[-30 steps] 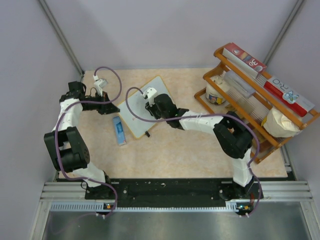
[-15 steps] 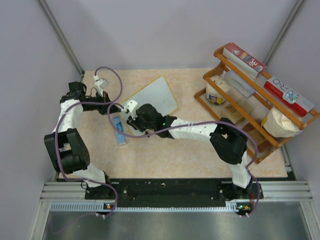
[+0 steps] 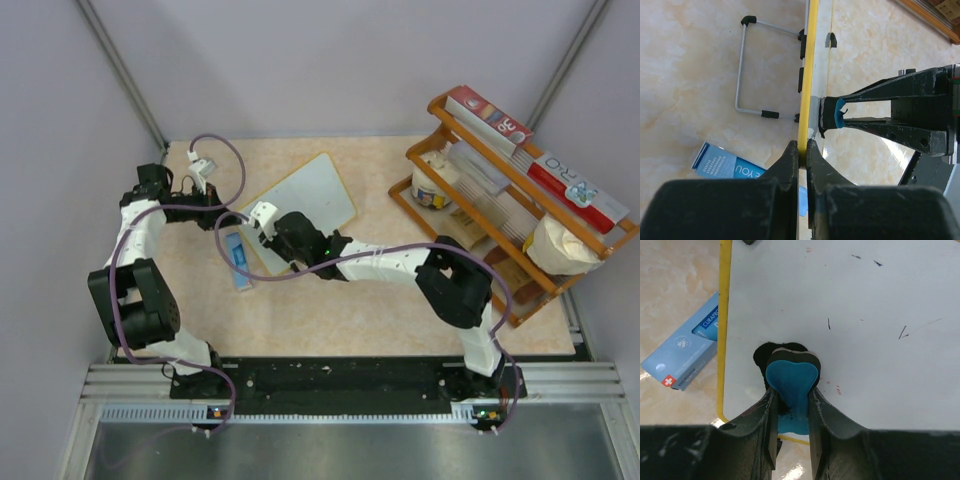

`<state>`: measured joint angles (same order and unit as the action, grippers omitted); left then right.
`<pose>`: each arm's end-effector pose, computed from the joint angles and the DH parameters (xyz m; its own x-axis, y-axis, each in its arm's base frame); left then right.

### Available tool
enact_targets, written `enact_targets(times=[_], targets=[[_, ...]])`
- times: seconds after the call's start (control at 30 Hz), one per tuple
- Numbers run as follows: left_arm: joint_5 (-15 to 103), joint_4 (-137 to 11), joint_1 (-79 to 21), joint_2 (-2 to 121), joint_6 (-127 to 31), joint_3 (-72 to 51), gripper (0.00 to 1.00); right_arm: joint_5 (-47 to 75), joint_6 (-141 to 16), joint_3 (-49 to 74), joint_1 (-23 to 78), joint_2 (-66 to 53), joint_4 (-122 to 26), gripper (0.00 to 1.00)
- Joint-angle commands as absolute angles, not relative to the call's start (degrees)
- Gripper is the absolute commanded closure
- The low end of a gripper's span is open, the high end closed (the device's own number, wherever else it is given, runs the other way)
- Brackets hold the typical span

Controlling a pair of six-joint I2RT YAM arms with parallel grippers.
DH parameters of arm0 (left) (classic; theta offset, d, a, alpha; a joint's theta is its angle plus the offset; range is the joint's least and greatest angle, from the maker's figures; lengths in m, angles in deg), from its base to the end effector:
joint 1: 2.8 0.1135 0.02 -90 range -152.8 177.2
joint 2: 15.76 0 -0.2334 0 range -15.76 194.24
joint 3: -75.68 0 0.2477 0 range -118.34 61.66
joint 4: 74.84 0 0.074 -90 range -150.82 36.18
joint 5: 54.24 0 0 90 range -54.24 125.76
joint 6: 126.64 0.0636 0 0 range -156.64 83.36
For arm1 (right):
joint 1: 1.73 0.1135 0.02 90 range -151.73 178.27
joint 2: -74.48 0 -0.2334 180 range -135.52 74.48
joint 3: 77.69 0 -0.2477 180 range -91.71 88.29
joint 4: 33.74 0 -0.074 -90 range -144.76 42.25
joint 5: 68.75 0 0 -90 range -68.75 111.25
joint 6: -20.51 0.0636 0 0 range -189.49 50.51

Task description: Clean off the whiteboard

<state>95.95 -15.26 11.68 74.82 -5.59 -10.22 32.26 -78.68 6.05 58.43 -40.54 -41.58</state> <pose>0.3189 0.0254 0.2315 -0.6231 0.1039 -0.7752 0.6559 0.6093 -0.4456 0.2470 0.4062 0.1842 -0.0975 -0.4851 -0.8690 -0.7922 0.5663 -0.2272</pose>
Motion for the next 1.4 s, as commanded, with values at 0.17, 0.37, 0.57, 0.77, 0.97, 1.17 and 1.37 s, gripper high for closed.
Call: enact_targets(times=[0.17, 0.37, 0.57, 0.77, 0.97, 1.17, 1.37], targets=[[90.87, -10.29, 9.95, 74.77, 0.54, -9.09, 1.0, 40.5, -80.12, 9.01, 54.61, -39.95, -35.28, 1.0], [90.61, -9.85, 9.95, 74.59, 0.89, -9.27, 1.0, 41.47, -78.8, 11.47, 51.45, -38.46, -34.66, 1.0], [90.78, -10.02, 9.95, 74.68, 1.33, -9.0, 1.0, 41.73, -77.84, 14.9, 47.23, -36.88, -33.87, 1.0], [90.7, -10.11, 9.95, 74.85, 1.42, -8.74, 1.0, 41.3, -77.13, 16.31, 42.4, -36.09, -34.04, 1.0], [90.52, -9.85, 9.95, 74.85, 1.77, -8.74, 1.0, 41.12, -78.01, 15.43, 38.44, -36.61, -33.52, 1.0], [90.17, -9.76, 9.95, 74.77, 2.03, -8.74, 1.0, 40.77, -78.36, 13.23, 36.85, -37.58, -33.61, 1.0], [90.26, -9.76, 10.04, 74.85, 1.95, -8.74, 1.0, 38.92, -76.17, 11.48, 37.12, -37.67, -35.01, 1.0]])
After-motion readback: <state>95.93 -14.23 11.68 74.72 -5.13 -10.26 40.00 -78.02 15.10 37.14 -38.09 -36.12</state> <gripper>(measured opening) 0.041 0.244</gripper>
